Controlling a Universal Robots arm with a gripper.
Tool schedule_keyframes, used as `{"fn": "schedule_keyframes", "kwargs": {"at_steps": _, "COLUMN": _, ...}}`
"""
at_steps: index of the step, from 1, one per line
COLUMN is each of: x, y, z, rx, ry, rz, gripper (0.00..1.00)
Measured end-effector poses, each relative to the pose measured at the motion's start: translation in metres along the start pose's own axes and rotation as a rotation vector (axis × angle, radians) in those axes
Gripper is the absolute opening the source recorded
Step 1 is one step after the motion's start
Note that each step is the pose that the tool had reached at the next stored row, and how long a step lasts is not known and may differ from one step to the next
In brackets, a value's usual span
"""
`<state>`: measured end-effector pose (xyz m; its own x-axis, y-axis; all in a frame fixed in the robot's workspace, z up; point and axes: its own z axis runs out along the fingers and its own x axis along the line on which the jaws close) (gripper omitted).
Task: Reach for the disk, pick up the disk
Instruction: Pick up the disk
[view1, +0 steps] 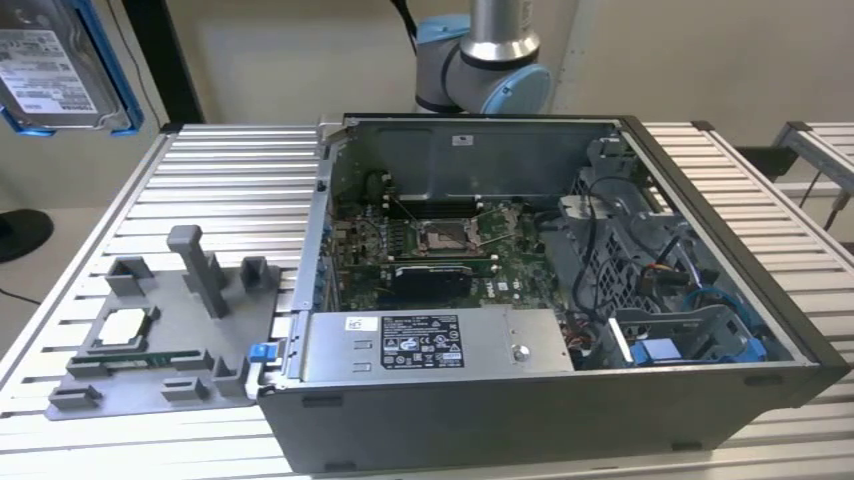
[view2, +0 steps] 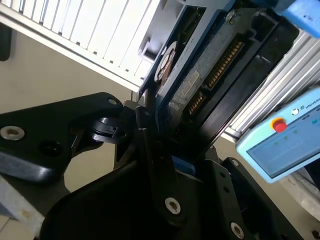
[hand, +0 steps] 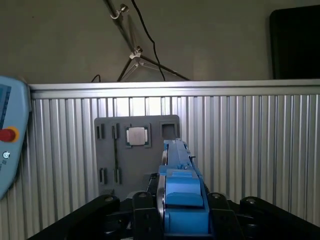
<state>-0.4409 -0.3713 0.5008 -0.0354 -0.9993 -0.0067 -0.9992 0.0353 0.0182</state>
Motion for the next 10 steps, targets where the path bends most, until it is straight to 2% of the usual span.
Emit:
{"fn": "schedule_keyframes", "kwargs": {"at_steps": 7, "x": 0.0, "y": -0.0002, "z": 0.0001, "rx": 0.0001, "ry": -0.0001, "rz": 0.0, "gripper": 0.0}}
{"fn": "schedule_keyframes", "kwargs": {"at_steps": 10, "x": -0.0002, "y": -0.006, "z": -0.0002, "rx": -0.0002, "ry": 0.0001, "rz": 0.0, "gripper": 0.0}}
